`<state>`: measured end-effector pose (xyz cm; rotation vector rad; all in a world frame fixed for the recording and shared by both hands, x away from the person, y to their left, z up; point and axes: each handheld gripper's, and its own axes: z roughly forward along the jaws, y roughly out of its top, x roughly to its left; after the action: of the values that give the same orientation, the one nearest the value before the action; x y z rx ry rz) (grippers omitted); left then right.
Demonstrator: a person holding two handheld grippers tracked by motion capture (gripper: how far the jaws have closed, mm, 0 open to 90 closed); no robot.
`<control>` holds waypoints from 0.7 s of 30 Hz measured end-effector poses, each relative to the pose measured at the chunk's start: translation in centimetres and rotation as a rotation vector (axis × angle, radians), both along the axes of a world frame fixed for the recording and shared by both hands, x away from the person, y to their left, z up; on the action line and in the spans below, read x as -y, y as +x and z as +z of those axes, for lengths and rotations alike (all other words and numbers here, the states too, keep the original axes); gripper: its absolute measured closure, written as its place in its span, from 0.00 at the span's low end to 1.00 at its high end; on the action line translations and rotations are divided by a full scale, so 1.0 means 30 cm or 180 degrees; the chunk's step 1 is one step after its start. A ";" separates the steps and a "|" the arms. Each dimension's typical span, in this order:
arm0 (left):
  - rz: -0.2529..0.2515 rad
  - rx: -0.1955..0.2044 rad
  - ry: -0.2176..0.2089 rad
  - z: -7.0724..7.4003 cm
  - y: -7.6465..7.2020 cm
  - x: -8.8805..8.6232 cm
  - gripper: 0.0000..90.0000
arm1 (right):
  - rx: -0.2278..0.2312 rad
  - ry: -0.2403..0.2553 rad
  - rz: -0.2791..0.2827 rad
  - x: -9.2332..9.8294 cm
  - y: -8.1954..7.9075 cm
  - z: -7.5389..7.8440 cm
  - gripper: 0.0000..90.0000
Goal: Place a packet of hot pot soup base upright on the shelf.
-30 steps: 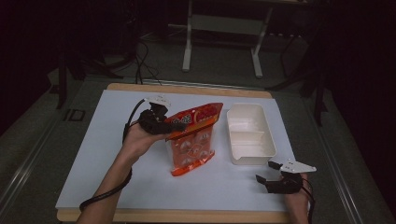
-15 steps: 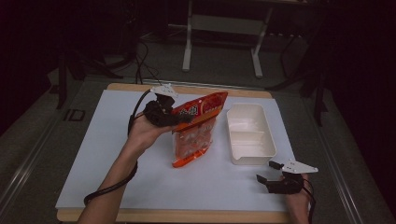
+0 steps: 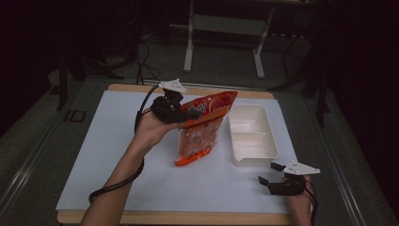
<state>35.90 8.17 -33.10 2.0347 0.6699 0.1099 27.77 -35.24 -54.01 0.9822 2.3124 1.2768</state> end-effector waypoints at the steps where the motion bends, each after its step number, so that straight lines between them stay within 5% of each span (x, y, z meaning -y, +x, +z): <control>1: 0.0005 -0.0002 -0.0011 0.003 0.002 0.002 1.00 | -0.0001 -0.0001 0.0000 0.000 0.000 0.000 0.19; 21: 0.0014 0.0100 -0.0002 0.079 0.032 0.079 1.00 | 0.0002 0.0011 -0.0001 0.001 -0.001 0.001 0.19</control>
<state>36.84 5.81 -30.72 2.0268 0.6547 0.1441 27.73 -35.27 -53.98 0.9830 2.3101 1.2811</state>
